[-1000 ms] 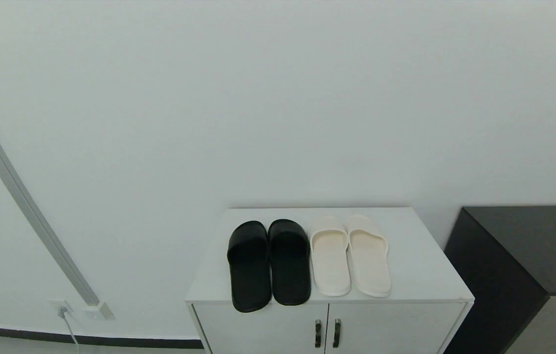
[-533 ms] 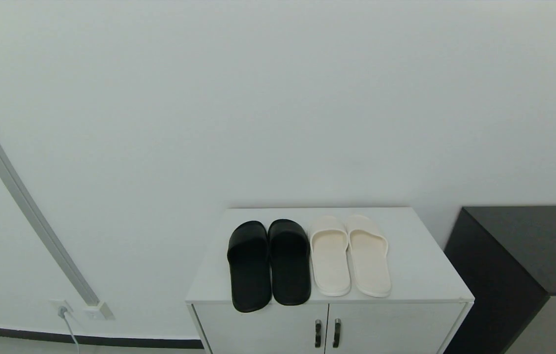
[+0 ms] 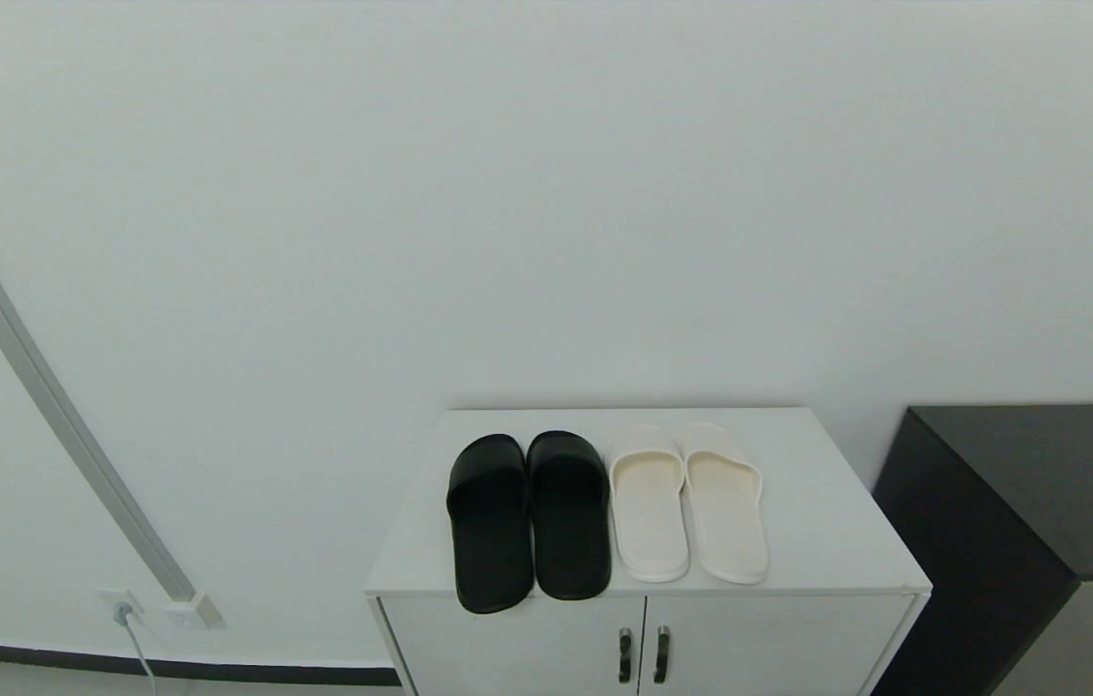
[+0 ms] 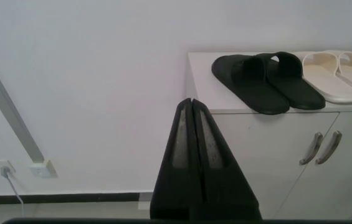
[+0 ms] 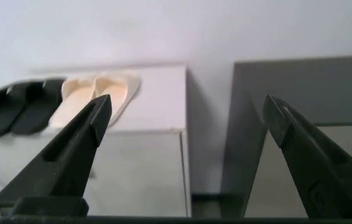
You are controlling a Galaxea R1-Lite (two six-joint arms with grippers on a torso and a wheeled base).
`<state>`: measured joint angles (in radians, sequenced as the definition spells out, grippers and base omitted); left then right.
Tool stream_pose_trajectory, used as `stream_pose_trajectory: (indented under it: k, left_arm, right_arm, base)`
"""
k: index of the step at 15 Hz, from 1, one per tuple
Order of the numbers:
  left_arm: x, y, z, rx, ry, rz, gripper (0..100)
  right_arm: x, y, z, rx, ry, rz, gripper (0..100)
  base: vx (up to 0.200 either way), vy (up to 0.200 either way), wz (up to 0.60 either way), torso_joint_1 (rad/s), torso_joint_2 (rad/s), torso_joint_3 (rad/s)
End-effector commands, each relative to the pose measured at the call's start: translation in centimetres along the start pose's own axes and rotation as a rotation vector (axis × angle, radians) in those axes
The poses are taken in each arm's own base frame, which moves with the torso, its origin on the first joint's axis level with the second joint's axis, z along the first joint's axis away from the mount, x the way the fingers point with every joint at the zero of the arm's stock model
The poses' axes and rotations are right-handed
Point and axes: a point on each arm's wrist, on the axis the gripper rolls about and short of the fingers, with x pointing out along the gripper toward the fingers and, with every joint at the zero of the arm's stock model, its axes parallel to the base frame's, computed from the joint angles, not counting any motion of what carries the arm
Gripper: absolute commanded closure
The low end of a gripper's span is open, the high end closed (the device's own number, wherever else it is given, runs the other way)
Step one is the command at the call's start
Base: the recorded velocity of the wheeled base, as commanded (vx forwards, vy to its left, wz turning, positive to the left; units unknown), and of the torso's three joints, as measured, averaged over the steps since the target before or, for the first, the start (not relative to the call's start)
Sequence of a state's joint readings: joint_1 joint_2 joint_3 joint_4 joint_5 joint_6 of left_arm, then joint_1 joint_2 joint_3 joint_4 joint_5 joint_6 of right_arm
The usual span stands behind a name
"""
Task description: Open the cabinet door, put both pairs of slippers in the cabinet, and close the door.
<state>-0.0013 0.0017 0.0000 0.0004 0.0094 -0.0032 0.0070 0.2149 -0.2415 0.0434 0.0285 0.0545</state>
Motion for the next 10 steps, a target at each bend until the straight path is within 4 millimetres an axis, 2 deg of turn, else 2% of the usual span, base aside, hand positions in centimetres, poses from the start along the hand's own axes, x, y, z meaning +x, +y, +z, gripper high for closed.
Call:
stream_pose_trajectory:
  k: [1, 3, 5, 6, 7, 8, 9, 10]
  left_arm:
    - [0.0, 0.0, 0.0, 0.002, 0.001, 0.0, 100]
    - [0.0, 0.0, 0.0, 0.003, 0.001, -0.002, 100]
    - [0.0, 0.0, 0.0, 0.003, 0.001, -0.003, 100]
    - [0.0, 0.0, 0.0, 0.003, 0.001, -0.003, 100]
    - [0.0, 0.0, 0.0, 0.003, -0.001, -0.003, 100]
    - [0.0, 0.0, 0.0, 0.003, 0.001, -0.003, 100]
    - [0.0, 0.0, 0.0, 0.003, 0.001, -0.002, 100]
    - [0.0, 0.0, 0.0, 0.003, 0.001, -0.002, 100]
  right_arm:
    - [4.6, 0.1, 0.2, 0.002, 0.256, 0.092, 0]
    - [6.9, 0.3, 0.9, 0.001, 0.318, 0.126, 0]
    - [10.2, 1.2, 2.3, 0.005, 0.394, 0.196, 0]
    - [11.1, 1.9, 2.8, 0.011, 0.406, 0.234, 0]
    - [12.4, 3.2, 3.9, 0.027, 0.415, 0.26, 0]
    - [13.0, 4.1, 4.2, 0.032, 0.423, 0.271, 0]
    - [13.6, 6.4, 4.4, 0.024, 0.444, 0.29, 0]
    - [13.9, 7.4, 4.4, 0.018, 0.454, 0.296, 0]
  base:
    - [0.0, 0.0, 0.0, 0.0, 0.0, 0.0]
    - [0.0, 0.0, 0.0, 0.0, 0.0, 0.0]
    - [0.0, 0.0, 0.0, 0.0, 0.0, 0.0]
    - [0.0, 0.0, 0.0, 0.0, 0.0, 0.0]
    - [0.0, 0.0, 0.0, 0.0, 0.0, 0.0]
    - [0.0, 0.0, 0.0, 0.0, 0.0, 0.0]
    - [0.0, 0.0, 0.0, 0.0, 0.0, 0.0]
    - [0.0, 0.0, 0.0, 0.0, 0.0, 0.0]
